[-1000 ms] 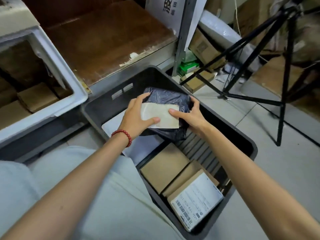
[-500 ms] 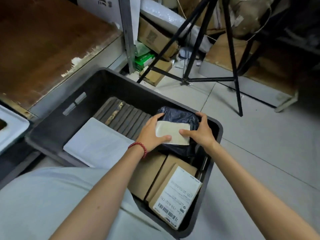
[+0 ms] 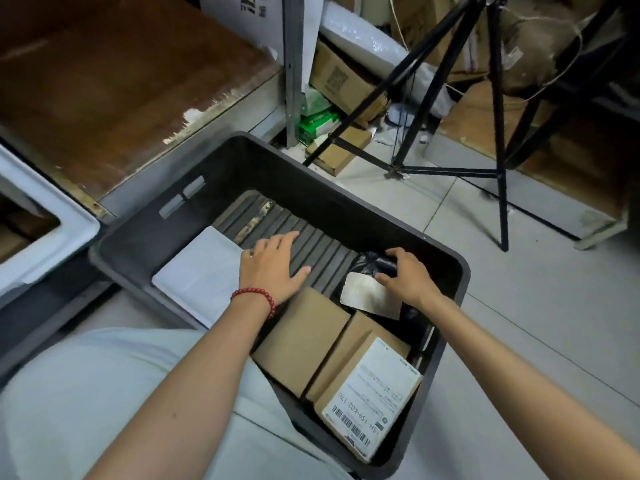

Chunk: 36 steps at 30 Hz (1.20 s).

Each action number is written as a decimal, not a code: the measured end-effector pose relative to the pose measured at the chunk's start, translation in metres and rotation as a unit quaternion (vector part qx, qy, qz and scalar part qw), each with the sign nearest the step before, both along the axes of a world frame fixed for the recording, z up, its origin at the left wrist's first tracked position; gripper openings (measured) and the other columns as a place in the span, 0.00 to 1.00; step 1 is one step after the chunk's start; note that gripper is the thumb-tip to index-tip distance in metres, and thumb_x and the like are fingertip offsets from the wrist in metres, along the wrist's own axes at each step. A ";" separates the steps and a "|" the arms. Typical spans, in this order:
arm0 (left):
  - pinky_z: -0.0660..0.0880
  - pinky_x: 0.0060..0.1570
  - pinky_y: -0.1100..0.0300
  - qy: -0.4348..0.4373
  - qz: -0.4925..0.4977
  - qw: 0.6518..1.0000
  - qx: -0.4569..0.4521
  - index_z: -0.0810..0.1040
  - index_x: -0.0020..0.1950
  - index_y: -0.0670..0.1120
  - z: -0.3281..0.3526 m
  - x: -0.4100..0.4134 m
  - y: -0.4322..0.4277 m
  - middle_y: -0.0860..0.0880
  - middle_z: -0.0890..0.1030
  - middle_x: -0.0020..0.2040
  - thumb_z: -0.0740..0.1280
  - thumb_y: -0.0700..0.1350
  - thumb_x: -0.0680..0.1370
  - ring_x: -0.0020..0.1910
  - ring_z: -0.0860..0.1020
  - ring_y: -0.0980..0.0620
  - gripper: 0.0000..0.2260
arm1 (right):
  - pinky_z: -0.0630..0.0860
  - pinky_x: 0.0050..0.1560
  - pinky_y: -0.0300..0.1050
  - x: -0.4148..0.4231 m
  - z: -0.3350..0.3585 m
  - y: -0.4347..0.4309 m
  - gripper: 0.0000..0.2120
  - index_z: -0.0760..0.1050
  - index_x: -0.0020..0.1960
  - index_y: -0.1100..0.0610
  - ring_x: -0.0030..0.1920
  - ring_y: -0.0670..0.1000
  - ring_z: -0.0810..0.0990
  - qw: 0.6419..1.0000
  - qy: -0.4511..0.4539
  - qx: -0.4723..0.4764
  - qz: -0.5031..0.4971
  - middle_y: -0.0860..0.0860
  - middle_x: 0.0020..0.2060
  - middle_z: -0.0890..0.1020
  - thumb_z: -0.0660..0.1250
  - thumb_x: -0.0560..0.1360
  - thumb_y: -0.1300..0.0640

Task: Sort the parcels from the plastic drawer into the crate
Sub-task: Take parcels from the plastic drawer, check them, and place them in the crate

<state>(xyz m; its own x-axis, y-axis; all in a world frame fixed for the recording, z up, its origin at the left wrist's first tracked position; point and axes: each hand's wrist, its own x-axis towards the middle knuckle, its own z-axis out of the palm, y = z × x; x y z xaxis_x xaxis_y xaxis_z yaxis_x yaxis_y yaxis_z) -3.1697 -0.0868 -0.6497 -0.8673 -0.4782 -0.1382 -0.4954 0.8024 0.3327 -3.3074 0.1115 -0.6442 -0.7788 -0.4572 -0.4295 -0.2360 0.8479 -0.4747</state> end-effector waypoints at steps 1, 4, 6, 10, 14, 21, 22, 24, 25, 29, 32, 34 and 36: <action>0.65 0.65 0.49 -0.004 0.005 1.000 -0.003 0.57 0.76 0.52 0.001 0.004 -0.002 0.48 0.67 0.73 0.63 0.59 0.77 0.70 0.65 0.46 0.30 | 0.67 0.66 0.47 0.000 0.000 -0.003 0.28 0.63 0.73 0.56 0.68 0.56 0.69 1.000 -0.008 0.004 0.013 0.56 0.70 0.69 0.69 0.76 0.54; 0.65 0.63 0.49 -0.005 0.012 0.999 -0.038 0.58 0.75 0.52 0.005 0.013 -0.009 0.49 0.68 0.72 0.62 0.59 0.77 0.70 0.65 0.46 0.29 | 0.68 0.66 0.48 0.002 0.002 -0.017 0.28 0.64 0.73 0.57 0.67 0.56 0.70 0.999 -0.017 0.006 0.048 0.57 0.69 0.70 0.69 0.76 0.52; 0.65 0.62 0.49 0.011 0.039 0.997 -0.068 0.61 0.74 0.52 0.013 0.023 -0.018 0.50 0.70 0.70 0.61 0.60 0.77 0.69 0.66 0.47 0.27 | 0.69 0.65 0.48 0.006 0.008 -0.036 0.29 0.63 0.73 0.56 0.68 0.55 0.71 0.996 -0.008 -0.009 0.084 0.56 0.69 0.70 0.69 0.76 0.52; 0.62 0.62 0.47 -0.013 0.141 0.982 -0.128 0.68 0.70 0.53 0.031 0.055 -0.043 0.51 0.74 0.66 0.58 0.62 0.77 0.65 0.68 0.46 0.24 | 0.69 0.66 0.50 0.025 0.026 -0.090 0.29 0.62 0.74 0.55 0.69 0.54 0.69 0.982 0.038 -0.035 0.181 0.54 0.70 0.68 0.69 0.76 0.52; 0.60 0.64 0.45 -0.065 0.240 0.959 -0.136 0.67 0.70 0.52 0.047 0.107 -0.072 0.49 0.73 0.67 0.58 0.63 0.77 0.66 0.67 0.43 0.25 | 0.70 0.67 0.53 0.060 0.048 -0.151 0.30 0.61 0.75 0.55 0.70 0.56 0.67 0.949 0.118 -0.040 0.290 0.55 0.72 0.65 0.67 0.77 0.50; 0.62 0.62 0.46 -0.050 0.378 0.907 -0.178 0.71 0.65 0.52 0.105 0.218 -0.112 0.47 0.77 0.61 0.60 0.63 0.75 0.64 0.69 0.43 0.23 | 0.72 0.62 0.53 0.159 0.107 -0.229 0.29 0.63 0.73 0.54 0.69 0.55 0.68 0.878 0.186 -0.134 0.421 0.52 0.71 0.67 0.62 0.78 0.41; 0.62 0.62 0.46 -0.048 0.389 0.900 -0.189 0.71 0.65 0.52 0.113 0.240 -0.115 0.47 0.77 0.62 0.60 0.63 0.75 0.63 0.70 0.43 0.23 | 0.73 0.62 0.53 0.174 0.115 -0.237 0.29 0.63 0.73 0.53 0.69 0.55 0.68 0.868 0.187 -0.147 0.436 0.52 0.71 0.67 0.61 0.78 0.40; 0.63 0.61 0.47 -0.049 0.419 0.884 -0.199 0.71 0.66 0.51 0.125 0.285 -0.118 0.46 0.76 0.63 0.61 0.63 0.75 0.64 0.69 0.42 0.24 | 0.74 0.60 0.55 0.202 0.128 -0.252 0.28 0.64 0.73 0.53 0.68 0.55 0.69 0.848 0.200 -0.169 0.460 0.52 0.71 0.68 0.59 0.78 0.39; 0.64 0.61 0.48 -0.055 0.436 0.875 -0.204 0.71 0.67 0.51 0.129 0.307 -0.118 0.46 0.76 0.64 0.61 0.63 0.75 0.64 0.69 0.42 0.25 | 0.74 0.60 0.55 0.216 0.133 -0.259 0.28 0.64 0.73 0.53 0.68 0.56 0.69 0.840 0.209 -0.175 0.469 0.52 0.71 0.68 0.58 0.79 0.39; 0.65 0.57 0.49 -0.083 0.485 0.845 -0.212 0.70 0.68 0.51 0.141 0.377 -0.112 0.46 0.75 0.64 0.59 0.63 0.75 0.63 0.70 0.43 0.26 | 0.71 0.59 0.54 0.274 0.145 -0.282 0.26 0.64 0.73 0.52 0.69 0.56 0.67 0.816 0.220 -0.196 0.498 0.52 0.71 0.68 0.57 0.79 0.40; 0.65 0.54 0.49 -0.095 0.493 0.838 -0.212 0.69 0.68 0.51 0.150 0.406 -0.108 0.46 0.75 0.64 0.59 0.62 0.76 0.62 0.71 0.42 0.25 | 0.71 0.58 0.54 0.307 0.145 -0.292 0.26 0.64 0.72 0.52 0.67 0.56 0.68 0.807 0.215 -0.213 0.506 0.52 0.70 0.68 0.57 0.78 0.42; 0.66 0.54 0.49 -0.092 0.493 0.841 -0.204 0.68 0.69 0.52 0.154 0.415 -0.107 0.46 0.75 0.64 0.59 0.62 0.76 0.63 0.71 0.42 0.24 | 0.71 0.58 0.54 0.318 0.140 -0.296 0.25 0.65 0.72 0.52 0.67 0.56 0.68 0.806 0.213 -0.215 0.509 0.52 0.70 0.69 0.58 0.78 0.42; 0.66 0.54 0.49 -0.087 0.488 0.846 -0.198 0.67 0.70 0.52 0.157 0.420 -0.109 0.46 0.75 0.64 0.59 0.62 0.76 0.63 0.71 0.43 0.25 | 0.71 0.57 0.53 0.321 0.129 -0.299 0.25 0.66 0.71 0.53 0.67 0.57 0.69 0.811 0.213 -0.204 0.505 0.53 0.69 0.69 0.58 0.78 0.43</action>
